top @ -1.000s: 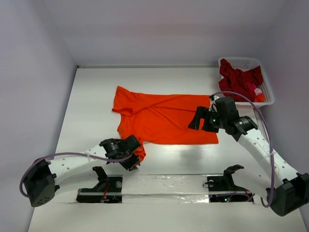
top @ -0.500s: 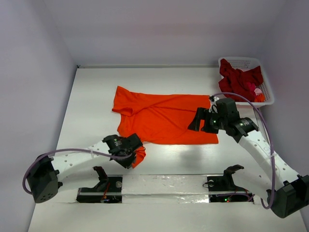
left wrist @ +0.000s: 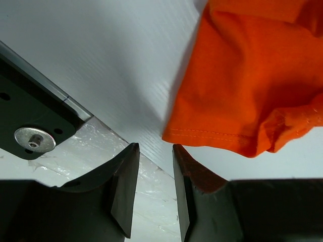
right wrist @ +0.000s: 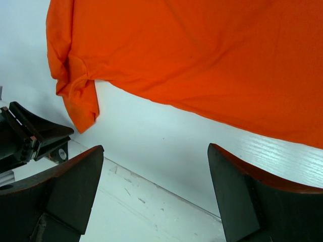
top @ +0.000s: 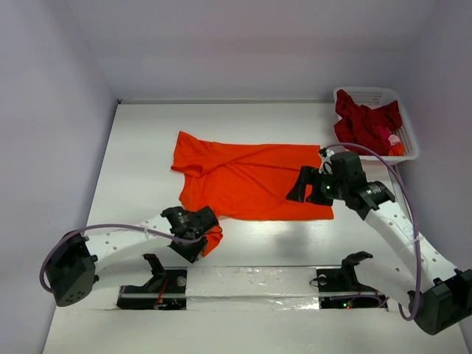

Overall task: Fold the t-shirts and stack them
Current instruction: Grap the side of the flattened tshirt closest away from the robot with both arms

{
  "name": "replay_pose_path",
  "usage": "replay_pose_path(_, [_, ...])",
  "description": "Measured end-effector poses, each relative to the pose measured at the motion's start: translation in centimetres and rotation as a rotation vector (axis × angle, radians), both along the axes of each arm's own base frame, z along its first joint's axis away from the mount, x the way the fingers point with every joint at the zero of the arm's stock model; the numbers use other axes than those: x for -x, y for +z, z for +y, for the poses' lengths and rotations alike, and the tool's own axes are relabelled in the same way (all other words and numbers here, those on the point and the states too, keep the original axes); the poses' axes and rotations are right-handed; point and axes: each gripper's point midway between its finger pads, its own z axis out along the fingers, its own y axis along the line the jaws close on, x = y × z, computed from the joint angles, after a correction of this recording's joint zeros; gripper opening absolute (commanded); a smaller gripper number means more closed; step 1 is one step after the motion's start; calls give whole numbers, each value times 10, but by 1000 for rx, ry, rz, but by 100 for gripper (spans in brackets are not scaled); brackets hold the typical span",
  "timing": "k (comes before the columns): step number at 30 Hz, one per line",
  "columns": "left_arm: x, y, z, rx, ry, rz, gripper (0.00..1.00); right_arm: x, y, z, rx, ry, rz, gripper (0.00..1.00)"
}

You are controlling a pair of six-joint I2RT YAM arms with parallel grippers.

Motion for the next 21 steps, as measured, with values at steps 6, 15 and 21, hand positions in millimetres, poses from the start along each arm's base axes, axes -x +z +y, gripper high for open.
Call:
replay_pose_path(6, [6, -5, 2, 3, 11, 18, 29, 2, -3, 0, -3, 5, 9, 89])
replay_pose_path(15, [5, -11, -3, 28, 28, 14, 29, 3, -3, 1, -6, 8, 10, 89])
replay_pose_path(21, [6, -14, -2, 16, 35, 21, 28, 3, -2, 2, -9, 10, 11, 89])
